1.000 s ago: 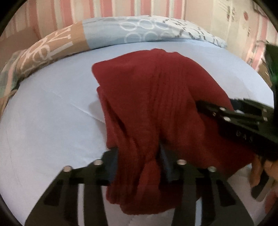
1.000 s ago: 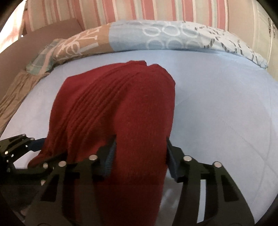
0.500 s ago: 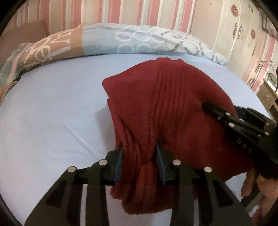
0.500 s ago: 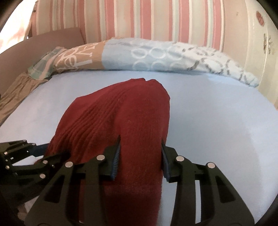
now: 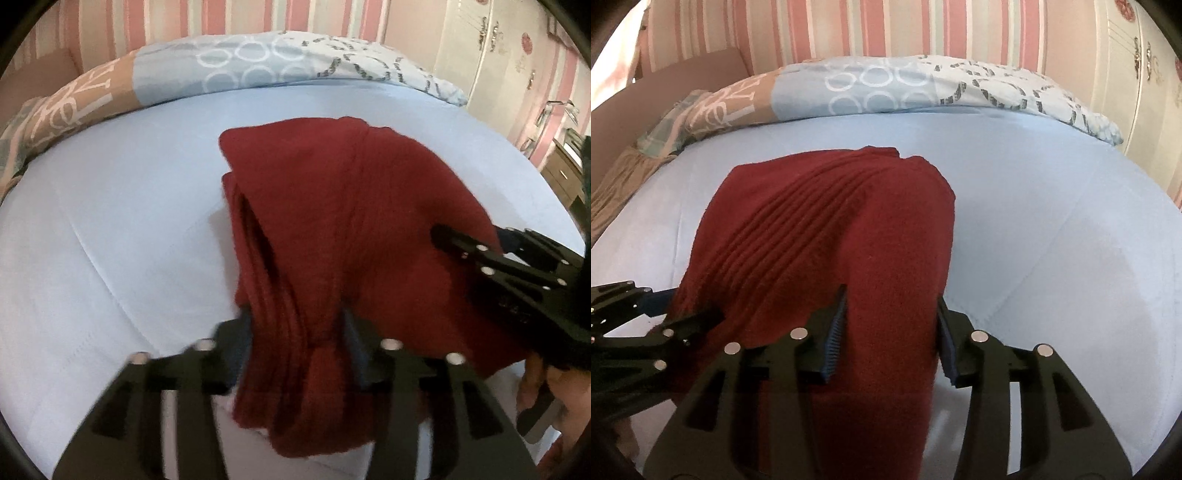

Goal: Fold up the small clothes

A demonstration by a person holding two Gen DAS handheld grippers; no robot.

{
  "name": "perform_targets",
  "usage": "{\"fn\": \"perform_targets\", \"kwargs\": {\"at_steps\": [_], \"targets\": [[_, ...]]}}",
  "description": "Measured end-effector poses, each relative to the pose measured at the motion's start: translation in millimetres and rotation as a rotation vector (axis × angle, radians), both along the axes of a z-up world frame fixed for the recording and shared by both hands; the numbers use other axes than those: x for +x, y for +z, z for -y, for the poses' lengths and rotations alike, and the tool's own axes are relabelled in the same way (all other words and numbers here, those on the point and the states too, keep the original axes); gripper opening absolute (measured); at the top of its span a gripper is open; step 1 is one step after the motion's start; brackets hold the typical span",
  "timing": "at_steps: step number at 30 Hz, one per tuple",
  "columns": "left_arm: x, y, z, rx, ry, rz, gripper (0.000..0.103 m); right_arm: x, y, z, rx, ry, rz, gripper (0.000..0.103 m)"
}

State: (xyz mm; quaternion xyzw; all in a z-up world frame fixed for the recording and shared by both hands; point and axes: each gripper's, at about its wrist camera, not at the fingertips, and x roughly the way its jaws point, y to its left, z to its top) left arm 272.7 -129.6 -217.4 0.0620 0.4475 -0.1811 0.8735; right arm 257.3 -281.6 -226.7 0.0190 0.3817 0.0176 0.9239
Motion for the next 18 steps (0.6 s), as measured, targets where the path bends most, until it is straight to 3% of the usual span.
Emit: {"fn": "perform_targets", "kwargs": {"at_steps": [2, 3, 7, 9, 11, 14, 18], "targets": [[2, -1, -7, 0.02, 0.024, 0.009, 0.081, -1, 2, 1, 0.027, 0.002, -0.007, 0.052], [3, -1, -10, 0.021, 0.03, 0.006, 0.084, -1, 4, 4, 0.037, 0.001, -0.009, 0.056], [1, 8, -18, 0.008, 0.037, -0.009, 0.084, -16, 28, 4, 0.066, 0.018, 0.029, 0.065], [-6, 17, -17, 0.032, 0.033, 0.016, 0.085, -31, 47, 0, 0.04, 0.014, 0.074, 0.083], [-13, 24, -17, 0.048, 0.028, 0.039, 0.088, -45, 58, -3, 0.013, -0.004, 0.103, 0.09], [-24, 27, -24, 0.061, 0.047, 0.066, 0.091, -59, 49, -7, -0.06, -0.062, 0.077, 0.091], [-22, 11, -37, 0.028, 0.095, 0.015, 0.092, -68, 16, -2, -0.081, -0.122, -0.013, 0.084]]}}
